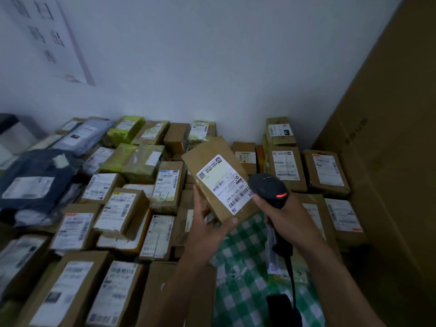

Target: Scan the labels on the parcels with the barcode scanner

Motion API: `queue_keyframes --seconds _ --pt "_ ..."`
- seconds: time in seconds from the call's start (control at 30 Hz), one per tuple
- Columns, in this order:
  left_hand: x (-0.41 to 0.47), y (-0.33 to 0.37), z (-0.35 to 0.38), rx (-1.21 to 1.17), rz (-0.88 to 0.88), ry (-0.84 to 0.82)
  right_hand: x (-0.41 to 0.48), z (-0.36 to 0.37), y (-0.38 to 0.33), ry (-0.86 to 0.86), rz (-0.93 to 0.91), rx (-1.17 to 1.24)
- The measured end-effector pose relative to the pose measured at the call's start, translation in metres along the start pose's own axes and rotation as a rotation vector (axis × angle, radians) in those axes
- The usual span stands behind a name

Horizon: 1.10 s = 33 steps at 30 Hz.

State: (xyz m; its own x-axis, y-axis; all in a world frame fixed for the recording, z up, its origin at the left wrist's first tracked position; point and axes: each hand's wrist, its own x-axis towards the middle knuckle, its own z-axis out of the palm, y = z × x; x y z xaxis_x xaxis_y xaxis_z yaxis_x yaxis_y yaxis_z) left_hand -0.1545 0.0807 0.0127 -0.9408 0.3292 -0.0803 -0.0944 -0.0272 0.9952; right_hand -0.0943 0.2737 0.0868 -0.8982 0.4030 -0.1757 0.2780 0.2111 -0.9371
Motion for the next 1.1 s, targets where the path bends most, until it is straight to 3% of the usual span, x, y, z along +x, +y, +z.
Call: queue_keyframes --seconds 0.6,0.87,1.1 --pt "0.039 0.013 -0.040 0.322 0.104 0.155 -0.049 0.008 -0.008 -0.167 -0.111 -0.085" --pt "0.071 -0.037 -0.068 0.288 0.073 0.200 -0.058 0.016 -0.015 -0.250 -0.104 -0.135" --pt "0.065 -0.027 -0.068 0.322 0.088 0.219 -0.058 0.020 -0.016 -0.275 -0.096 -0.150"
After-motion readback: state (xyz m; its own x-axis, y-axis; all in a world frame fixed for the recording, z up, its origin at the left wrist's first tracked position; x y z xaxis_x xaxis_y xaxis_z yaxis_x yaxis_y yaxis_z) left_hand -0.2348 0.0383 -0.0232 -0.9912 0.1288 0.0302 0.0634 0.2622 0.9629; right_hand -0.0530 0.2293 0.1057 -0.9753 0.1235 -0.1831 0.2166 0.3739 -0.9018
